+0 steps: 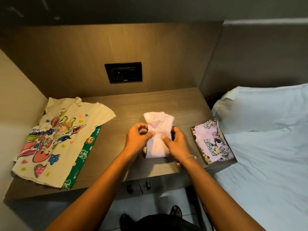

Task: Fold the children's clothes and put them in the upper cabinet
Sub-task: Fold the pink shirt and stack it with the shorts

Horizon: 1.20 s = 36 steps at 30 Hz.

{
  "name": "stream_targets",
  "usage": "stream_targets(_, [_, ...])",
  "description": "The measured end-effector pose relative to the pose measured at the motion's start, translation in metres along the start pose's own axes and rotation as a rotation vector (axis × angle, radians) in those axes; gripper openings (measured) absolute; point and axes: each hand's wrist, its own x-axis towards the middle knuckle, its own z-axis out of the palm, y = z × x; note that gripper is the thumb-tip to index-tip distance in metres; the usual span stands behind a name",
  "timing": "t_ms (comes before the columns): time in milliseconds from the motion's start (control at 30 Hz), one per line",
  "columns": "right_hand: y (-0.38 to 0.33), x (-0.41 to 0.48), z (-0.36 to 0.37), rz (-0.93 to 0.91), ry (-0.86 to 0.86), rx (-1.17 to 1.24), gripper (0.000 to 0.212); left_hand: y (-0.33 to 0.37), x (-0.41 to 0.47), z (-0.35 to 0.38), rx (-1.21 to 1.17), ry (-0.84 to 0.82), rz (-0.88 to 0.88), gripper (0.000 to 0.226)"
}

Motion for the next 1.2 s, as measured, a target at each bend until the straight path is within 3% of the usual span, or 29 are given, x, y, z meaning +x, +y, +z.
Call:
stream_targets(67, [-0.009, -0.007, -0.028, -0.059, 0.04, 0.044, 0.029, 0.019, -0.008, 0.018, -0.099, -0.074, 0.042, 0.027])
stream_targets(233, [-0.024, -0.014, -0.118, -0.167, 0.244, -0.183, 0.029, 0.055, -0.025, 0.092, -0.306, -0.249, 0.081, 0.042])
stream_targets(300, [-0.02, -0.008, -0.15, -0.13, 0.3, -0.287, 0.032, 0.056, -0.026, 0.128, -0.307, -0.277, 0.028, 0.045])
stream_targets(400, [-0.002, 0.007, -0.179, -0.006, 0.307, -0.378, 0.036, 0.051, -0.019, 0.169, -0.124, -0.234, -0.041, 0.045])
stream_targets(467, [0.013, 0.018, -0.183, 0.087, 0.26, -0.443, 0.042, 0.042, -0.014, 0.182, 0.139, -0.202, 0.015, 0.044])
stream_targets(567, [0.035, 0.02, -0.182, 0.125, 0.208, -0.639, 0.054, 0.018, -0.013, 0.177, 0.643, -0.091, 0.228, 0.048])
stream_targets(633, [0.041, 0.016, -0.188, -0.054, 0.263, -0.762, 0.058, 0.005, -0.018, 0.168, 0.783, -0.02, 0.538, 0.052])
stream_targets(733, [0.048, 0.02, -0.201, -0.429, 0.144, -0.901, 0.056, -0.007, -0.021, 0.159, 0.843, -0.223, 0.888, 0.069])
stream_targets(800, [0.051, 0.031, -0.205, -0.434, -0.06, -1.032, 0.061, -0.013, -0.018, 0.158, 0.98, -0.381, 0.87, 0.083])
stream_targets(900, [0.065, 0.044, -0.204, -0.309, -0.264, -1.165, 0.066, -0.02, -0.007, 0.157, 1.122, -0.494, 0.706, 0.098])
stream_targets(1100, [0.077, 0.049, -0.204, -0.254, -0.313, -1.177, 0.068, -0.019, -0.004, 0.16, 1.246, -0.523, 0.666, 0.106])
stream_targets(1200, [0.064, 0.045, -0.208, -0.207, -0.32, -1.219, 0.068, -0.019, -0.013, 0.142, 1.143, -0.497, 0.698, 0.097])
